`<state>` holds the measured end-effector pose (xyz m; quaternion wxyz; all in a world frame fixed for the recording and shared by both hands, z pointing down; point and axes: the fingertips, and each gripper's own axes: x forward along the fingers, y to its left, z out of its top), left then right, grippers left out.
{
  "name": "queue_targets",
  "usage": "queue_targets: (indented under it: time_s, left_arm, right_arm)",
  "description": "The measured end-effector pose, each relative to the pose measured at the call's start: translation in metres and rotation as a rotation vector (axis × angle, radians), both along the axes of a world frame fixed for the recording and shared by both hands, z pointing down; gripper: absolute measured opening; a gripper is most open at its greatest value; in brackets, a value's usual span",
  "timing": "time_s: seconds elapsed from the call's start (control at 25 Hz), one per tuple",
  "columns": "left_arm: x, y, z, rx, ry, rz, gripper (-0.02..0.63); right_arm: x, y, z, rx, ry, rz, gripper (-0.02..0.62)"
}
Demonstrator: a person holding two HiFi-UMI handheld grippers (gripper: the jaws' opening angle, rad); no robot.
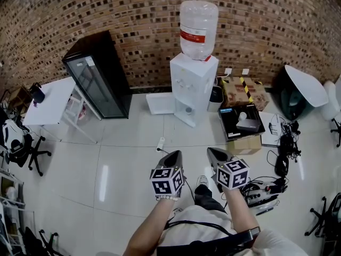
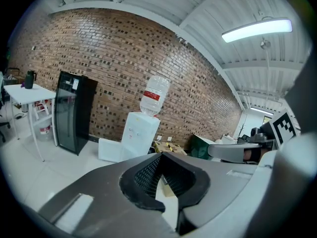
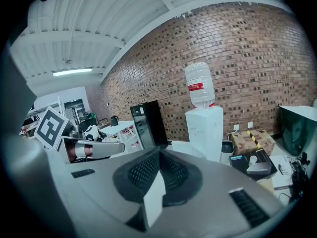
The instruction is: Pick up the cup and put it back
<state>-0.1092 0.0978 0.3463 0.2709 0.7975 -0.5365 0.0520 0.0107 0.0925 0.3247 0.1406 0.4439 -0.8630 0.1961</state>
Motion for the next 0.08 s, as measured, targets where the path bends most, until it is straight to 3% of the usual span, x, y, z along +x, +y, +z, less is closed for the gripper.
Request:
queue_targets:
  time_s: [0.08]
  left_arm:
    - [0.0014,-0.0028,0.0011,0.0,0.001,0.001,0.002]
  right_arm:
    - [0.0008,-0.0023,0.0012,-0.001,-0.001,-0.001,0.012]
